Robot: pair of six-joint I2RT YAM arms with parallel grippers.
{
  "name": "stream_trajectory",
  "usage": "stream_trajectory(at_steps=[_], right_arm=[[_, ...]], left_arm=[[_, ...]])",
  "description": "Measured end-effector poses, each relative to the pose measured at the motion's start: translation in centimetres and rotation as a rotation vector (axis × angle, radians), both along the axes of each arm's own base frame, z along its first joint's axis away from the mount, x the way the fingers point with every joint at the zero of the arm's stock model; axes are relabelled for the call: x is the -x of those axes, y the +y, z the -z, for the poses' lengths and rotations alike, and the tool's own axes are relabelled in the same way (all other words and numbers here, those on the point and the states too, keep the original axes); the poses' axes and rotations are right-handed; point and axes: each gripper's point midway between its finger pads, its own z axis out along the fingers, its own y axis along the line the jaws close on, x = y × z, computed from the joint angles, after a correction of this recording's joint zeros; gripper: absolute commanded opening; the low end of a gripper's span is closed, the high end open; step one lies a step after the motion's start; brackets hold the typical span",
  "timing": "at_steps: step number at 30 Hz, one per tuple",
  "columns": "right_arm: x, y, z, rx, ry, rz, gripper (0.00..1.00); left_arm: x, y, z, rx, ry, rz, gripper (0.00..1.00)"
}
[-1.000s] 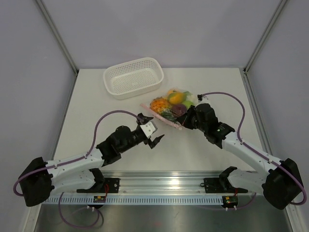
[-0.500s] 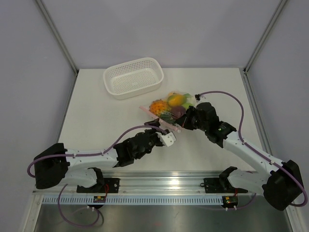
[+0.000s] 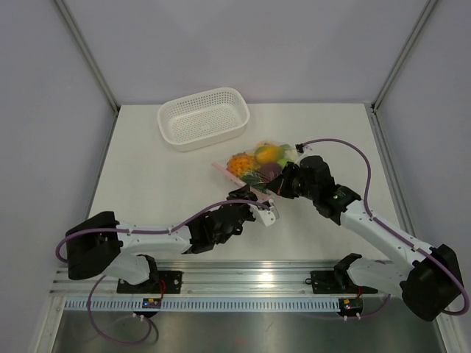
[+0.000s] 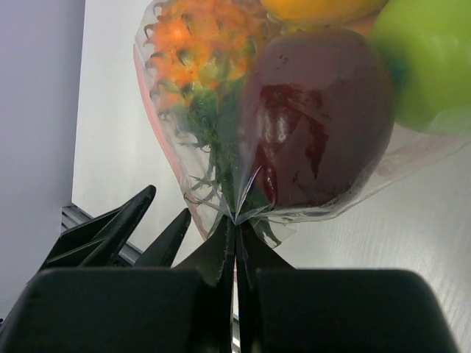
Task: Open the zip-top bag and remove the fake food
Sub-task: Pick up the zipper food storage bag at the center of the board.
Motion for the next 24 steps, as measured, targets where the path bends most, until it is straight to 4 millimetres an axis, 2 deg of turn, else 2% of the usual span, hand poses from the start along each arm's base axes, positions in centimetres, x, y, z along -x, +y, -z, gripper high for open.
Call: stream_trajectory(at_steps=[2, 7, 13, 16, 20, 23, 24], right_arm=[[0.0, -0.1, -0.1, 0.000, -0.002, 0.000, 0.00], [0.2, -0.2, -0.4, -0.002, -0.007, 0.000, 0.00], [0.4, -0.3, -0.7, -0.002, -0.009, 0.000, 0.00], [0.4, -0.3, -0.8, -0.005, -0.012, -0.001, 0.00], [0.7, -0.1, -0.9, -0.014, -0.008, -0.017, 0.00], [1.0, 0.0, -1.2, -0.024, -0.009, -0.031, 0.00], [1.0, 0.1, -1.3, -0.028, -0.011, -0.034, 0.00]], left_arm=[[0.1, -0.4, 0.1, -0.007, 0.006, 0.014, 0.36], [0.5, -0.8, 0.6, -0.020, 0.023, 0.051, 0.57], [0.9, -0.9, 0.1, -0.005, 0.028, 0.080, 0.61], [0.9, -0.9, -0.1, -0.002, 0.027, 0.081, 0.58], [0.8, -1.0, 0.8, -0.030, 0.032, 0.080, 0.53], [0.8, -1.1, 1.8, -0.062, 0.038, 0.082, 0.39], [0.8, -1.2, 1.9, -0.067, 0.039, 0.083, 0.27]])
